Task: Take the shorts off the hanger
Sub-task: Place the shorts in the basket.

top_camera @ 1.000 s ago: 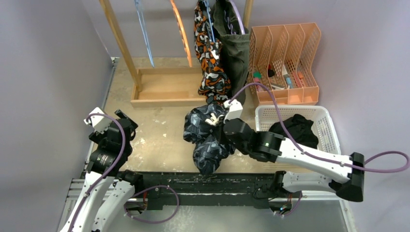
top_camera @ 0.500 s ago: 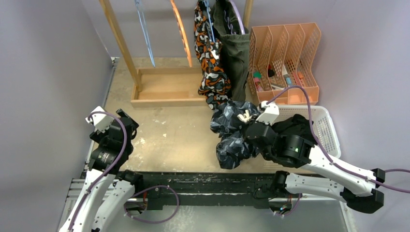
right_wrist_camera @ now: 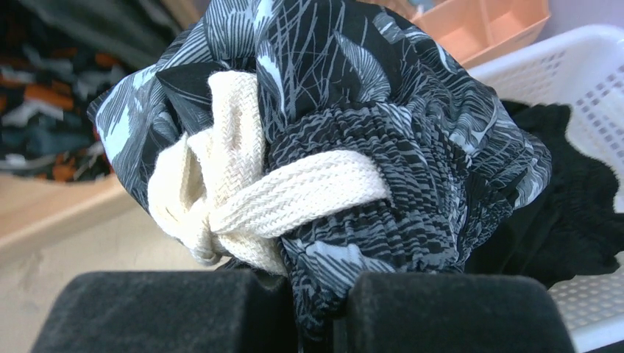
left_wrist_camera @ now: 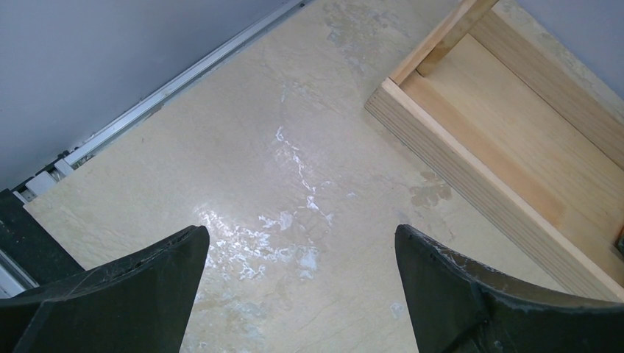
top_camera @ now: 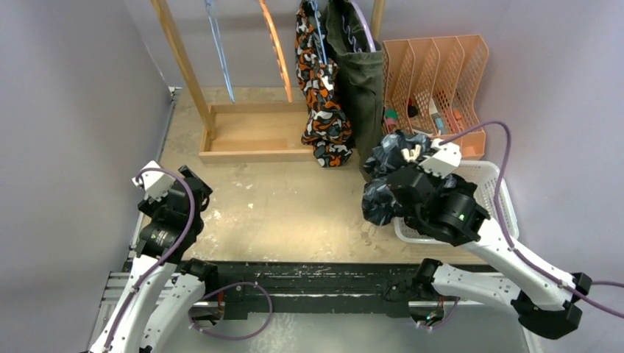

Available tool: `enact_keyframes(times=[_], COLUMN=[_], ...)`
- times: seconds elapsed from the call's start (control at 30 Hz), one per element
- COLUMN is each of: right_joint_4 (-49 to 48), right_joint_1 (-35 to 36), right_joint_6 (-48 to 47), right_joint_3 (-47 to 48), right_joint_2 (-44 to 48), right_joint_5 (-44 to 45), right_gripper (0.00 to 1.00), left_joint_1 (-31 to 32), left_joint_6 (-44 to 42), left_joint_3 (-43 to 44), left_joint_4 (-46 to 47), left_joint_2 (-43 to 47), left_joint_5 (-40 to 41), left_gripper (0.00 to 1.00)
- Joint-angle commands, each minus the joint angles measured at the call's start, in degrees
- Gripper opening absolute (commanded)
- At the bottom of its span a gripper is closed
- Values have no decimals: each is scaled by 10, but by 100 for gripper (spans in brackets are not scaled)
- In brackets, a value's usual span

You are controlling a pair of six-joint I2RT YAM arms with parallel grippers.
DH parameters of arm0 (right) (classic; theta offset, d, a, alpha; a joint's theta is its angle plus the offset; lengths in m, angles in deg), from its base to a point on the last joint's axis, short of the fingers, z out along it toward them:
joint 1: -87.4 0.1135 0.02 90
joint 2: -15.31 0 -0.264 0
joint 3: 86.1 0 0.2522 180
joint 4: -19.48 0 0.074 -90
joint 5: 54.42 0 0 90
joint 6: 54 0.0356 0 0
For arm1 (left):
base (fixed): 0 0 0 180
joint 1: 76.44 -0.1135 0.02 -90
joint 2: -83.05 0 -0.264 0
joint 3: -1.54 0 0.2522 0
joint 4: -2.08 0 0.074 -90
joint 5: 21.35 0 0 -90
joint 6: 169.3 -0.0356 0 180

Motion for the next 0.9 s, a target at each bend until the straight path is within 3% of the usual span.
enact_keyframes(times=[0.0, 0.13, 0.17, 0.23, 0.3, 0.43, 0.47, 0.53, 0.67, 0.77, 0.87], right_joint_4=[-94, -339, -344, -267, -254, -395, -476, -571, -564, -464, -424], right_joint_1=[-27, -51, -60, -83, -102, -125, -138, -185, -332, -436, -459], right_joint_6=[-71, -319, -320, -250, -263, -438, -504, -611, -626, -519, -433], right_joint_3=[-11, -91, -89, -63, -37, -58, -78, -107, -95, -42, -43], right_joint_2=[41, 110, 110, 94, 88, 94, 96, 100, 65, 17, 12], right_joint_5=[90, 18, 18, 60, 71, 136, 142, 110, 15, -40, -102], right_gripper=[0, 0, 0, 0, 0, 0, 0, 0, 0, 0, 0], left_joint_1=[-2, -2, -2, -2, -2, -3, -2, -2, -2, -2, -2], left_joint_6=[-2, -15, -18, -21, -21, -22, -22, -22, -20, -21, -22], left_joint_3=[-3, -5, -5, -4, -4, -8, -7, -7, -6, -7, -7], left_joint_4=[18, 29, 31, 33, 33, 35, 35, 35, 33, 34, 34], left_joint_2=[-8, -23, -26, -33, -34, -32, -33, -34, -31, -30, -32], left_joint_5=[-1, -15, -20, -23, -22, -22, -23, -23, -21, -21, -22], left_gripper=[98, 98, 98, 98, 98, 98, 98, 98, 98, 98, 98])
